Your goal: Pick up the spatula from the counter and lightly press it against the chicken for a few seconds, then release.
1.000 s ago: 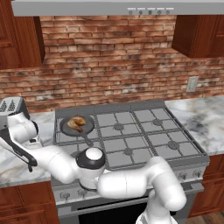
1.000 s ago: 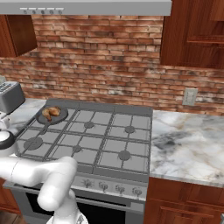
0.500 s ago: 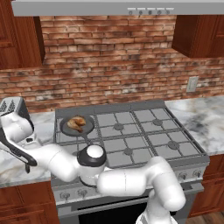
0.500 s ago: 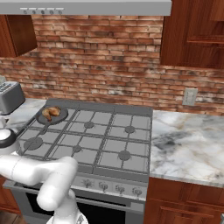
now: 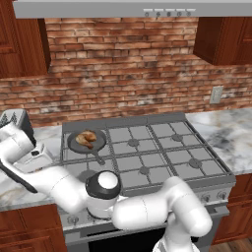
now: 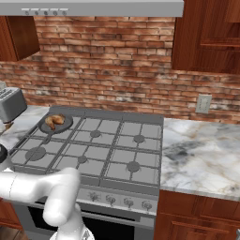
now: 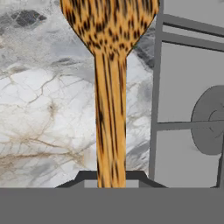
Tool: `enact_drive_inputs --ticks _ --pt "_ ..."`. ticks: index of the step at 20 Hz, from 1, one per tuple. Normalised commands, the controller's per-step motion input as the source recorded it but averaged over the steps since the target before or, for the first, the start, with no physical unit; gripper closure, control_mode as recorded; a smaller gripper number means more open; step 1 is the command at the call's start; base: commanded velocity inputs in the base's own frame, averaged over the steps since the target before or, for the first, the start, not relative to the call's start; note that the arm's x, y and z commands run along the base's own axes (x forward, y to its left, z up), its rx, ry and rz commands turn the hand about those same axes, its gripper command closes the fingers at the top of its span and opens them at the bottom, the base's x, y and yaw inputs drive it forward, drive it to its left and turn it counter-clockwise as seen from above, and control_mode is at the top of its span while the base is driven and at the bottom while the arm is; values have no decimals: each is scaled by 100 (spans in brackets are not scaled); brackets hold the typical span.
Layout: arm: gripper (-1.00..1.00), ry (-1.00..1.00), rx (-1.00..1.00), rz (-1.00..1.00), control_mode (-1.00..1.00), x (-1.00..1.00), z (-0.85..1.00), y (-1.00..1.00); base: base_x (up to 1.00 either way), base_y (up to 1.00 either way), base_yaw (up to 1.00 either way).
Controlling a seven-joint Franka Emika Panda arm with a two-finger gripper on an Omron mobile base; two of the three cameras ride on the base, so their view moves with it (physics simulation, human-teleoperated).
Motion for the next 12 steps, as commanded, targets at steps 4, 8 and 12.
enact_drive_inputs --ticks 4,8,12 --pt "100 -17 0 0 -100 0 18 -86 0 0 0" --pt "100 -21 0 0 -100 -20 32 -88 0 0 0" --pt "100 -20 3 0 -100 -22 48 -83 0 0 0"
